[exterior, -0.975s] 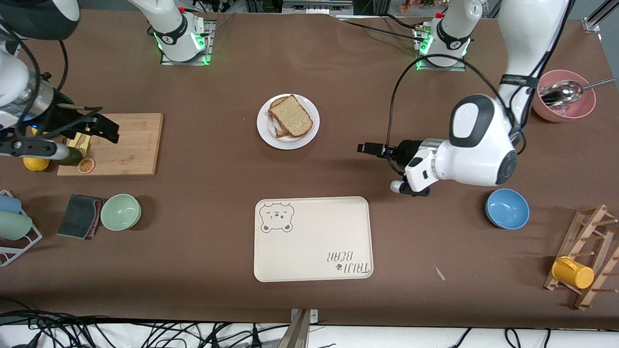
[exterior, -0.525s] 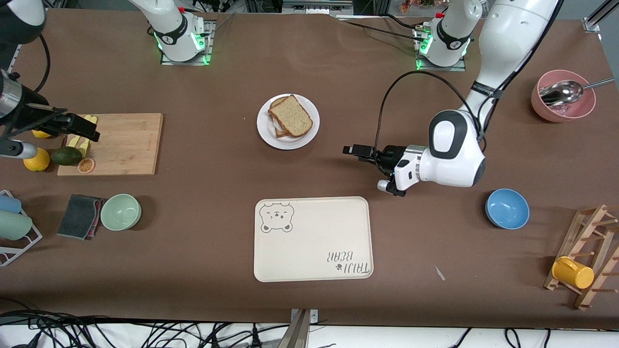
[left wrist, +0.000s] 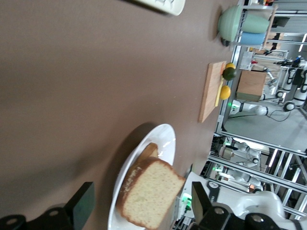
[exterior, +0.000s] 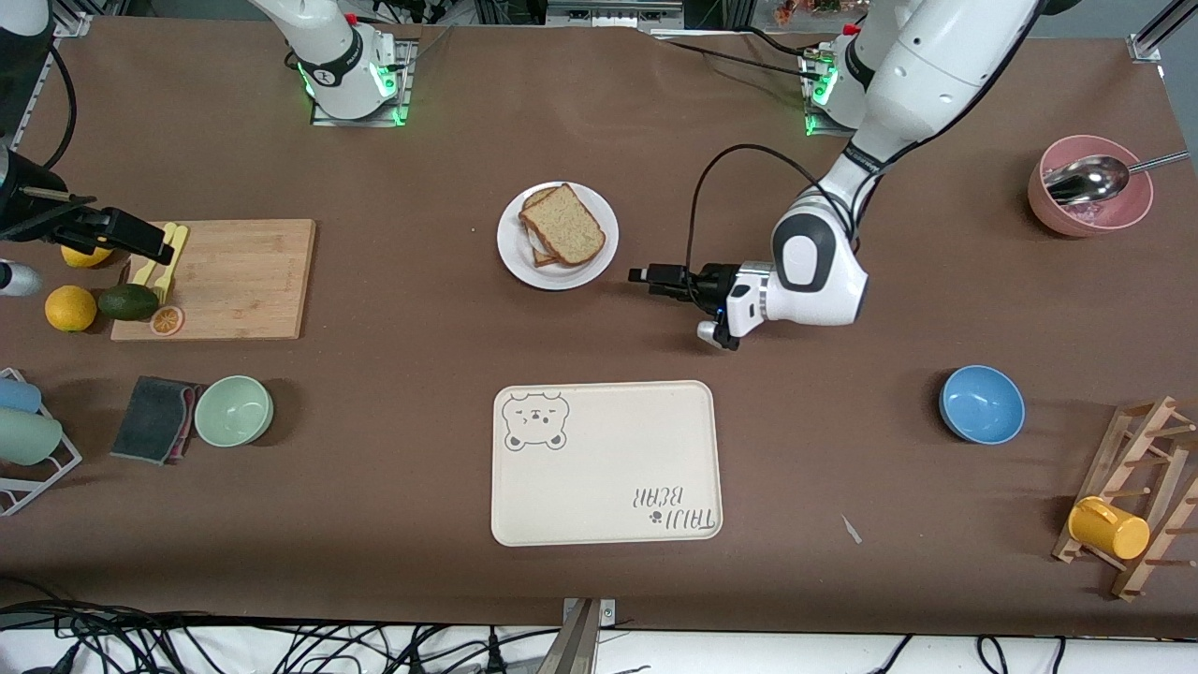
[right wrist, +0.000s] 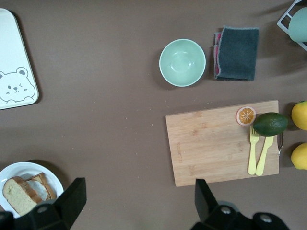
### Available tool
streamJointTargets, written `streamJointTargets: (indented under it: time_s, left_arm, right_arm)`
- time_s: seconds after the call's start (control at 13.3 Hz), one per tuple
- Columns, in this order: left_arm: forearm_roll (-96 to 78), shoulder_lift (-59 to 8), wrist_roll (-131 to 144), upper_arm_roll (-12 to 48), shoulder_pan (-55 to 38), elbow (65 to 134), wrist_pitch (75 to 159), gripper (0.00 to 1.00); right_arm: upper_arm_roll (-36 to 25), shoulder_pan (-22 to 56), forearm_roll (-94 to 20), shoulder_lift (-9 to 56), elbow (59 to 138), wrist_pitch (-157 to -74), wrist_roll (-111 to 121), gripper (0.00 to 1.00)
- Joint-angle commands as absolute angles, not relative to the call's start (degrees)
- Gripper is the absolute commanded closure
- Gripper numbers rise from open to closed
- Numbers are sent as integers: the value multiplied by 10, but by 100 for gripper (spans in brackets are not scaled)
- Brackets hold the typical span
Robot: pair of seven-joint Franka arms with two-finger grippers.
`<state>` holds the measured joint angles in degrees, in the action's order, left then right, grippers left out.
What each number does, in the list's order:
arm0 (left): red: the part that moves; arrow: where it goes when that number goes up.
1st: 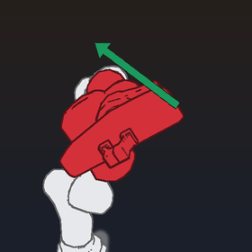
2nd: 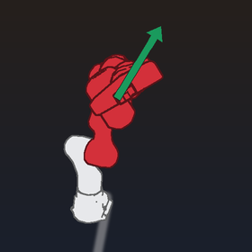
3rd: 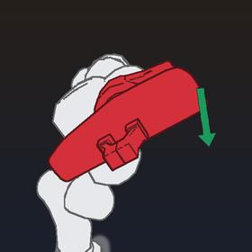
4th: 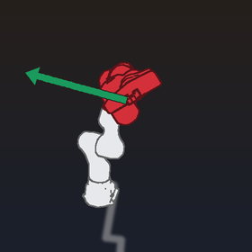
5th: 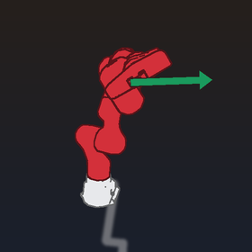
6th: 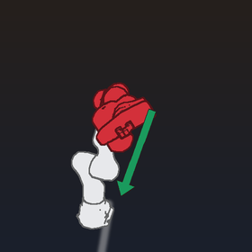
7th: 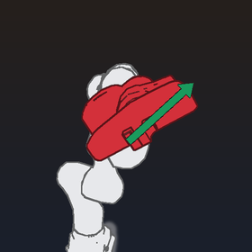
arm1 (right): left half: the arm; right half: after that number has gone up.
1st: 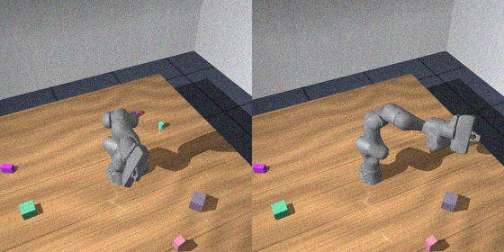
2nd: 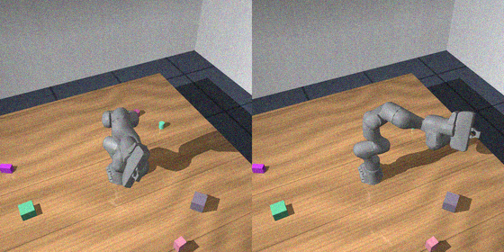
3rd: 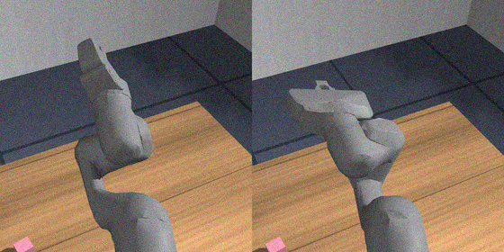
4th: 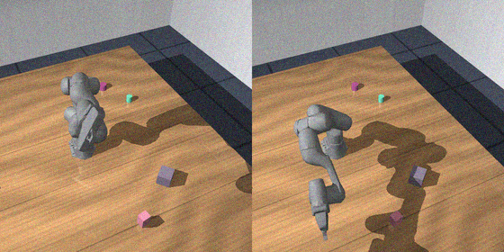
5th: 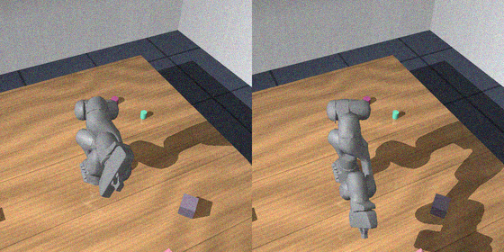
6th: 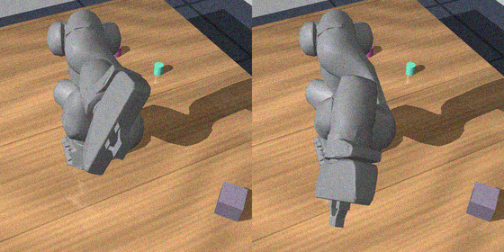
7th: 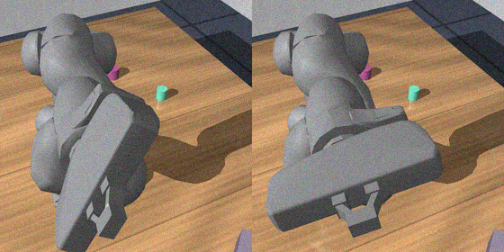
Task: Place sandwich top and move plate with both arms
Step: 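Grip the white plate rim with the left gripper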
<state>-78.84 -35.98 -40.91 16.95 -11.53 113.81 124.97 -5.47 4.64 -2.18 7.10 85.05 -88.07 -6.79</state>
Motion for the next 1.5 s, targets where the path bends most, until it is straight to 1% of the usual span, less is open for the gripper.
streamJointTargets:
  time_s: [0.0,0.07,0.3,0.53,0.6,0.75,0.82,0.97,1.12,1.2,1.43]
  left_arm:
    - [-875,-402,-491,168,-161,1129,1292,15]
    - [-886,-408,-520,167,-164,1127,1293,21]
    - [-891,-408,-527,167,-164,1128,1293,25]
    - [-892,-409,-527,167,-176,1128,1294,36]
    - [-892,-409,-530,167,-177,1128,1294,42]
    - [-891,-409,-531,167,-180,1128,1303,43]
    - [-892,-409,-531,167,-190,1128,1310,44]
    - [-890,-410,-531,166,-202,1128,1330,50]
    - [-890,-410,-531,167,-210,1128,1338,59]
    - [-890,-410,-531,167,-211,1128,1338,65]
    - [-891,-409,-531,167,-211,1128,1338,66]
  right_arm:
    - [-54,45,-28,56,861,-882,-57,0]
    - [-54,45,-28,55,859,-879,-57,0]
    - [-56,42,-33,63,860,-889,-59,0]
    - [-56,43,-28,69,858,-913,-58,0]
    - [-55,46,-27,69,858,-913,-59,0]
    - [-45,49,-30,63,859,-903,-63,0]
    - [-27,50,-26,62,858,-904,-68,0]
    - [-29,49,-31,59,857,-909,-60,0]
    - [-31,47,-26,62,858,-909,-50,0]
    - [-30,47,-21,65,859,-911,-50,0]
    - [-30,45,-22,69,857,-913,-50,0]
